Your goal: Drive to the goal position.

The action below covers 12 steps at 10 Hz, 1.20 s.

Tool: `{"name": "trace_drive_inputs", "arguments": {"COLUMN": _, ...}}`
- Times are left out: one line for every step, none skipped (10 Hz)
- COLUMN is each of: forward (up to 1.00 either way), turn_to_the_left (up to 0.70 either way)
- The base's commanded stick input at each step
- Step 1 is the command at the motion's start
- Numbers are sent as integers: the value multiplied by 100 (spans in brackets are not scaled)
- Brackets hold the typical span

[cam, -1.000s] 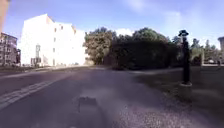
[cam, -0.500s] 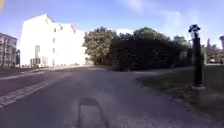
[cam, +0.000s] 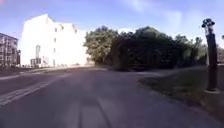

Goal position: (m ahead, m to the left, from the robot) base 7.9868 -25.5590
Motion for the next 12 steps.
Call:
{"name": "trace_drive_inputs", "arguments": {"forward": 70, "turn_to_the_left": 0}}
{"name": "trace_drive_inputs", "arguments": {"forward": 70, "turn_to_the_left": 0}}
{"name": "trace_drive_inputs", "arguments": {"forward": 70, "turn_to_the_left": 0}}
{"name": "trace_drive_inputs", "arguments": {"forward": 70, "turn_to_the_left": 0}}
{"name": "trace_drive_inputs", "arguments": {"forward": 70, "turn_to_the_left": 0}}
{"name": "trace_drive_inputs", "arguments": {"forward": 70, "turn_to_the_left": 0}}
{"name": "trace_drive_inputs", "arguments": {"forward": 70, "turn_to_the_left": 0}}
{"name": "trace_drive_inputs", "arguments": {"forward": 70, "turn_to_the_left": -9}}
{"name": "trace_drive_inputs", "arguments": {"forward": 70, "turn_to_the_left": -14}}
{"name": "trace_drive_inputs", "arguments": {"forward": 70, "turn_to_the_left": -14}}
{"name": "trace_drive_inputs", "arguments": {"forward": 70, "turn_to_the_left": -14}}
{"name": "trace_drive_inputs", "arguments": {"forward": 70, "turn_to_the_left": -14}}
